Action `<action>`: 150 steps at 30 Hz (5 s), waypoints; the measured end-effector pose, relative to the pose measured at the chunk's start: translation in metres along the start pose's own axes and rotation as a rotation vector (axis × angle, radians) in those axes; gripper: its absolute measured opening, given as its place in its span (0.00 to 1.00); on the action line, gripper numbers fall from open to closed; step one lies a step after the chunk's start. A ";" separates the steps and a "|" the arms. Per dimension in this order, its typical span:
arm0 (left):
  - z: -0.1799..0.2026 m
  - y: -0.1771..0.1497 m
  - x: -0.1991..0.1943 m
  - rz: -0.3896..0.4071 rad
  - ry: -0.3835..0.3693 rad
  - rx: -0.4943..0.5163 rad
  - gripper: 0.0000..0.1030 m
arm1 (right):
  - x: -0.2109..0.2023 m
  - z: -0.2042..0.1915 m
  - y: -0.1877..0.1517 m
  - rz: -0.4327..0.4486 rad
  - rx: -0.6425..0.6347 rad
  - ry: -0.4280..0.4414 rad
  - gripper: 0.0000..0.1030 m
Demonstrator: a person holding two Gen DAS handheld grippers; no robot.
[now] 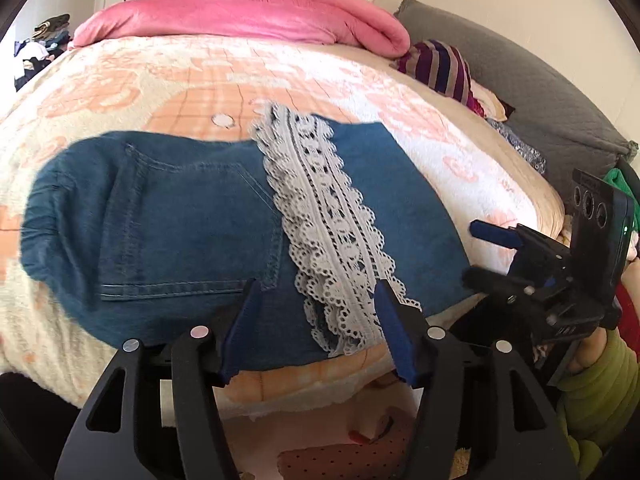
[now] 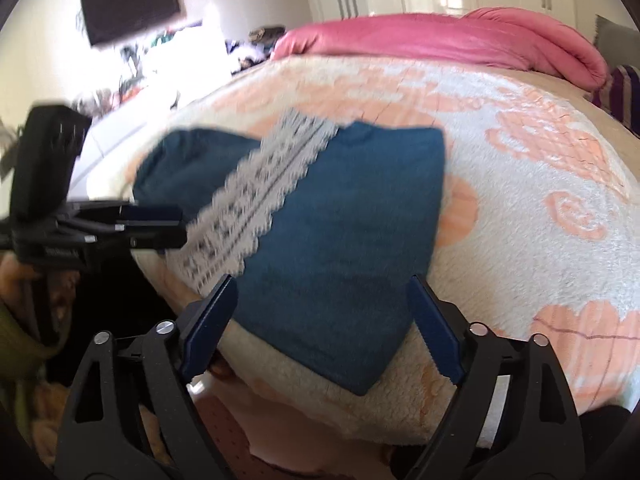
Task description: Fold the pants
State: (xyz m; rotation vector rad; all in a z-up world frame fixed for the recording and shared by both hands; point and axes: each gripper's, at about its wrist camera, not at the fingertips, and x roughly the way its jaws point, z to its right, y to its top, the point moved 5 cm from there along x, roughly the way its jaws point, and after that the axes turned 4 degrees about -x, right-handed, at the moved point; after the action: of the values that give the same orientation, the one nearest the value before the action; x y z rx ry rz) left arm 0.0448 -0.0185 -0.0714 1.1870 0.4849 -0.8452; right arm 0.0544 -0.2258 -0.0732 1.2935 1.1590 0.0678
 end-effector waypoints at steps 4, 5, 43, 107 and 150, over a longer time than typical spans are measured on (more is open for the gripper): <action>-0.009 0.002 -0.015 0.025 0.022 -0.010 0.65 | -0.010 0.007 0.015 0.037 0.044 0.013 0.86; -0.012 0.003 -0.020 0.037 0.032 -0.014 0.68 | -0.011 0.008 0.020 0.042 0.048 0.013 0.86; -0.111 -0.015 -0.030 0.070 -0.053 -0.338 0.61 | 0.186 -0.186 0.154 -0.326 -0.403 0.380 0.91; 0.060 0.034 -0.003 0.035 -0.119 0.021 0.87 | 0.014 0.075 0.068 -0.054 0.074 0.216 0.71; -0.019 0.058 0.061 0.013 0.040 -0.115 0.91 | 0.057 0.083 0.028 -0.157 0.197 0.125 0.58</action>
State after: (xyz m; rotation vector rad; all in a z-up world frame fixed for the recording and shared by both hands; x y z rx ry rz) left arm 0.1290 -0.0118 -0.0870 1.1016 0.5502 -0.7734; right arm 0.1541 -0.2388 -0.1006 1.3810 1.3990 -0.0840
